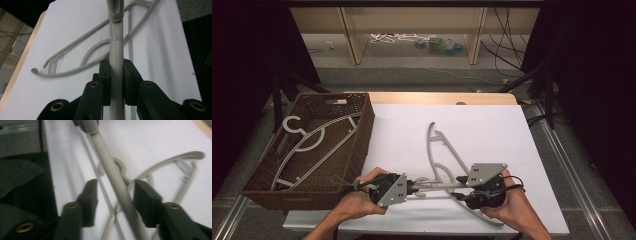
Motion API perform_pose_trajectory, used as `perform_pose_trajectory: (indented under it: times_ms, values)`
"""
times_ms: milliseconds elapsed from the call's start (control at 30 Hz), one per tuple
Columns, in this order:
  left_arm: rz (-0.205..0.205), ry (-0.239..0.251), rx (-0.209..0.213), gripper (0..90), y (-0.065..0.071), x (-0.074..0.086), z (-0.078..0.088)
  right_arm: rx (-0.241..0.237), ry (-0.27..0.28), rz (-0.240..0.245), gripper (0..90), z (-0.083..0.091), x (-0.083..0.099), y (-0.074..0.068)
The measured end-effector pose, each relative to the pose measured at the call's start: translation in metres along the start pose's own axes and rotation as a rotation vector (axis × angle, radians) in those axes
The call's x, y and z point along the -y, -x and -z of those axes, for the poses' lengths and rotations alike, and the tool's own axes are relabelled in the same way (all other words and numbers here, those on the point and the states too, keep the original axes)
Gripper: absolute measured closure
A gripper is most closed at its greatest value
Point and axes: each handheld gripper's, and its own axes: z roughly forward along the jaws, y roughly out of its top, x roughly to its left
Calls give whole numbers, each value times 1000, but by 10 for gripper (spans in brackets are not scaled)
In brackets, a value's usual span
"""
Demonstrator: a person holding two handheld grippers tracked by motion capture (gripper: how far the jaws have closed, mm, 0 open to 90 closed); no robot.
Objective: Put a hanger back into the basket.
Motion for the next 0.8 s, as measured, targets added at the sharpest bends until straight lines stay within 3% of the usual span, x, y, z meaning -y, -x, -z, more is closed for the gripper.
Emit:
perform_pose_trajectory:
  times_ms: [133,267,400,567,633,667,800]
  values:
    - [172,-5,-15,795,-12,1,4,80,111,-87,370,14,-4,7]
    - [285,4,-37,795,-25,4,9,122,200,-141,328,22,-4,11]
    - [391,26,-62,795,-37,8,16,160,226,-174,296,24,-2,12]
    - [518,84,-71,795,-48,14,26,172,211,-195,253,19,3,12]
    - [536,93,-72,795,-49,15,28,169,198,-204,250,18,4,12]
    - [581,124,-65,795,-52,18,32,170,183,-218,229,15,6,11]
    - [646,148,-58,795,-56,21,42,173,191,-216,228,11,10,12]
